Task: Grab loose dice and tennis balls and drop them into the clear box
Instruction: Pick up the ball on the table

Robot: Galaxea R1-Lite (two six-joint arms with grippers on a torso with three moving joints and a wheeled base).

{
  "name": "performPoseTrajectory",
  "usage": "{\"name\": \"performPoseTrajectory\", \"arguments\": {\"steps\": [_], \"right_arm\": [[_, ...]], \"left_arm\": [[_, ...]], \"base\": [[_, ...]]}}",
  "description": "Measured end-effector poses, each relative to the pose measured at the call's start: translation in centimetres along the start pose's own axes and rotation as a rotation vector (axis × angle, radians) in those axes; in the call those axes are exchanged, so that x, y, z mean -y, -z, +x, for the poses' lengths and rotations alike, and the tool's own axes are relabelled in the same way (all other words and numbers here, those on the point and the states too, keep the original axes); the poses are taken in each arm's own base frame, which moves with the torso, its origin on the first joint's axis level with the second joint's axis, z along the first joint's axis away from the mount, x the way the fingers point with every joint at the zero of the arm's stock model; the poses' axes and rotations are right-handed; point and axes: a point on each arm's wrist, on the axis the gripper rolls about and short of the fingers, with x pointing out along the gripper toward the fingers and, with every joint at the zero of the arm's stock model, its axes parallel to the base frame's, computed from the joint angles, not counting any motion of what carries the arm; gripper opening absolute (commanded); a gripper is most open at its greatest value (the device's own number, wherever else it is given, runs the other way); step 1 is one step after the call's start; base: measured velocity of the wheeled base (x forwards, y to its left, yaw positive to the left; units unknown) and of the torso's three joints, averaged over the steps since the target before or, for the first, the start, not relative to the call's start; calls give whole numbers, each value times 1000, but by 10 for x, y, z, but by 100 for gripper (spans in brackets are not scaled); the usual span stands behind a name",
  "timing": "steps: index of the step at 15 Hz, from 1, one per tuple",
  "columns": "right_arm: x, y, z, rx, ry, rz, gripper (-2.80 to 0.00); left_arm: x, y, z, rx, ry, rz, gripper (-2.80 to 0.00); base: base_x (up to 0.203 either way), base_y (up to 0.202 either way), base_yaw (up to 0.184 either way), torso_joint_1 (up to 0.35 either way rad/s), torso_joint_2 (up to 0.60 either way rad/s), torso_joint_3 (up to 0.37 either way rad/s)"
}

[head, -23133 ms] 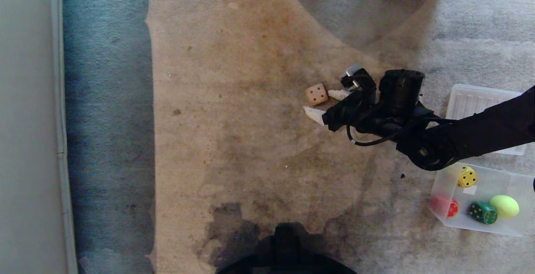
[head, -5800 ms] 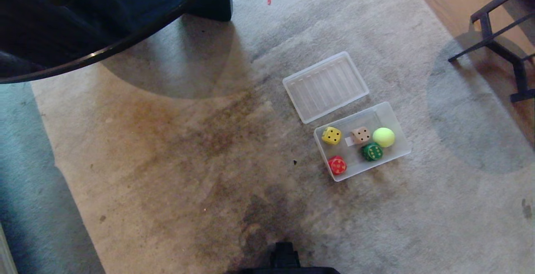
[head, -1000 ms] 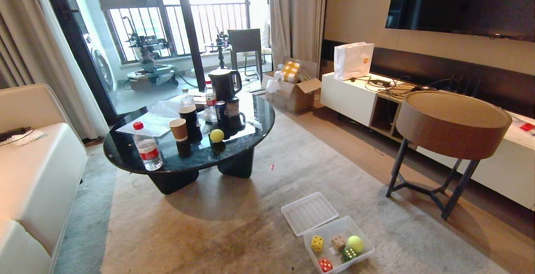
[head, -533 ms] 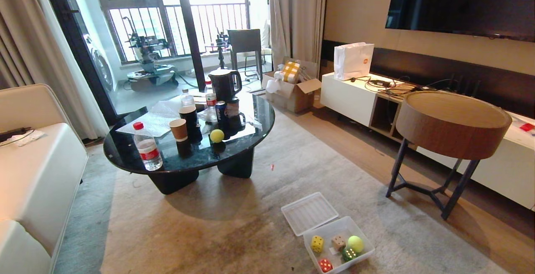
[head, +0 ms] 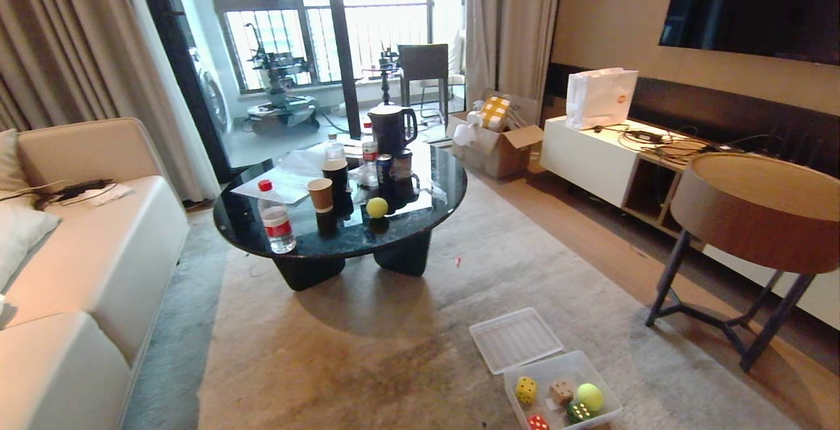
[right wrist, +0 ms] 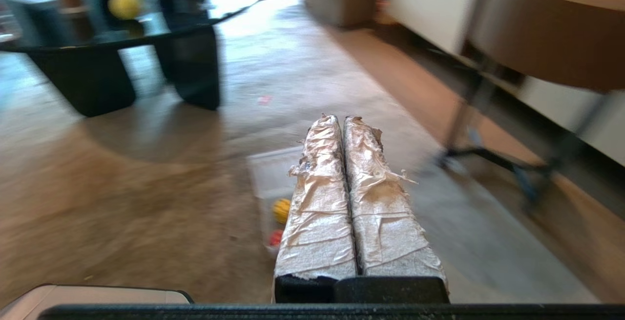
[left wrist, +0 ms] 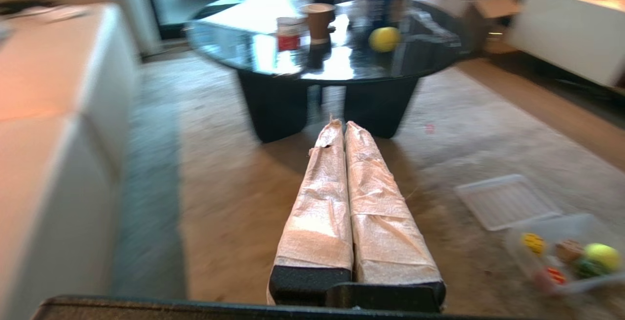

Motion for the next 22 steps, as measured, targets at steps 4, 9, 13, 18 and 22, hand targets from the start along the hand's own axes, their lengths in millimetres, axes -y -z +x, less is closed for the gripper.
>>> {"name": "performPoseTrajectory", "arguments": {"steps": [4, 9, 13, 18, 22], "right_arm": [[0, 0, 0, 0, 2, 4, -280], [0, 0, 0, 1, 1, 4, -280], [0, 0, 0, 0, 1, 4, -280], [0, 0, 0, 1, 0, 4, -280], [0, 0, 0, 1, 0, 3, -280]], "left_arm": [[0, 0, 0, 0, 0, -1, -280], [0, 0, 0, 0, 0, -1, -280], [0, 0, 0, -1, 0, -1, -280], [0, 0, 0, -1, 0, 0, -280], [0, 0, 0, -1, 0, -1, -280]], "base": [[-1, -9, 165, 2, -1, 6], [-2, -7, 145, 4, 4, 3], [1, 0, 13, 2, 1, 1], [0, 0, 0, 0, 0, 0], [109, 0, -1, -5, 4, 1]]}}
